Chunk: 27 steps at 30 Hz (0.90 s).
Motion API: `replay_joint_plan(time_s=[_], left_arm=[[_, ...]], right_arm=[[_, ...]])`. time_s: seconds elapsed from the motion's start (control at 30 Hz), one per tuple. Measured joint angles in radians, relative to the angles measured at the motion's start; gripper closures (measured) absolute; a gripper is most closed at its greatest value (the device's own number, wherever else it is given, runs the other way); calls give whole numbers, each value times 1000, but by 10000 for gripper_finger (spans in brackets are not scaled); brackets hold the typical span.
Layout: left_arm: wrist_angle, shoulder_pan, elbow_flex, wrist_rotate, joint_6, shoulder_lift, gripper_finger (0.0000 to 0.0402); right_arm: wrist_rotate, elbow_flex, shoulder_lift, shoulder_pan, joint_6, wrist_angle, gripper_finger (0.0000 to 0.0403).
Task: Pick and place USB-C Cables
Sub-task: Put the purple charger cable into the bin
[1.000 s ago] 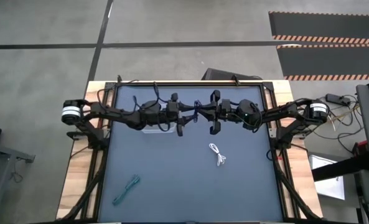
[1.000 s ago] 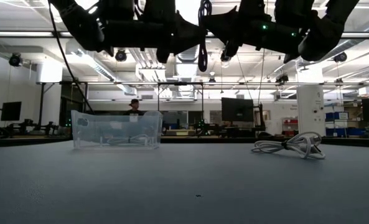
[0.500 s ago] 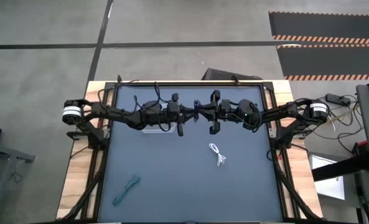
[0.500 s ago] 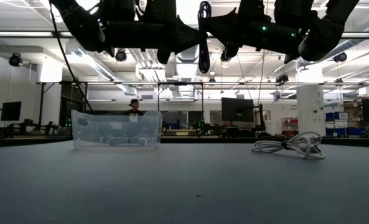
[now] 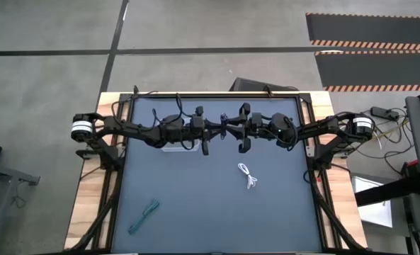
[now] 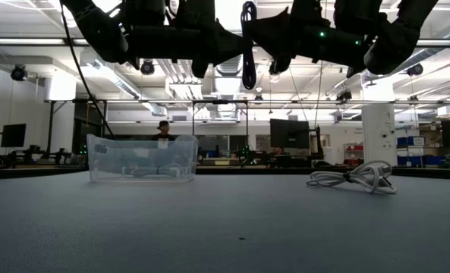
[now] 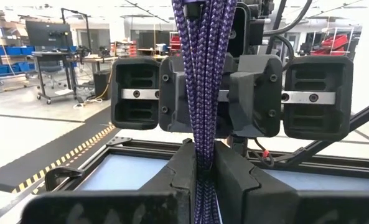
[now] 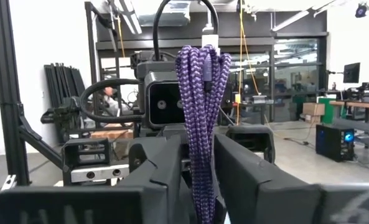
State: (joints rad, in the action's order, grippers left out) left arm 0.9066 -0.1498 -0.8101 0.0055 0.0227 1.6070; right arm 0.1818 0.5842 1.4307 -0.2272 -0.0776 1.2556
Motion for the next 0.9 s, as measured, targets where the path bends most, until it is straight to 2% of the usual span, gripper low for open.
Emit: replay_joint_plan(time_s=[0.37, 0.6, 0.9], left_arm=[[-8, 0, 0, 0, 0, 0, 382], [-25, 0, 1, -1, 0, -3, 383], [-115, -1, 4, -4, -4, -47, 383]], right_arm=[[-1, 0, -4, -1, -39, -2, 262], [0, -1, -24, -2, -45, -57, 261], [-2, -1, -164, -2, -34, -272, 270]])
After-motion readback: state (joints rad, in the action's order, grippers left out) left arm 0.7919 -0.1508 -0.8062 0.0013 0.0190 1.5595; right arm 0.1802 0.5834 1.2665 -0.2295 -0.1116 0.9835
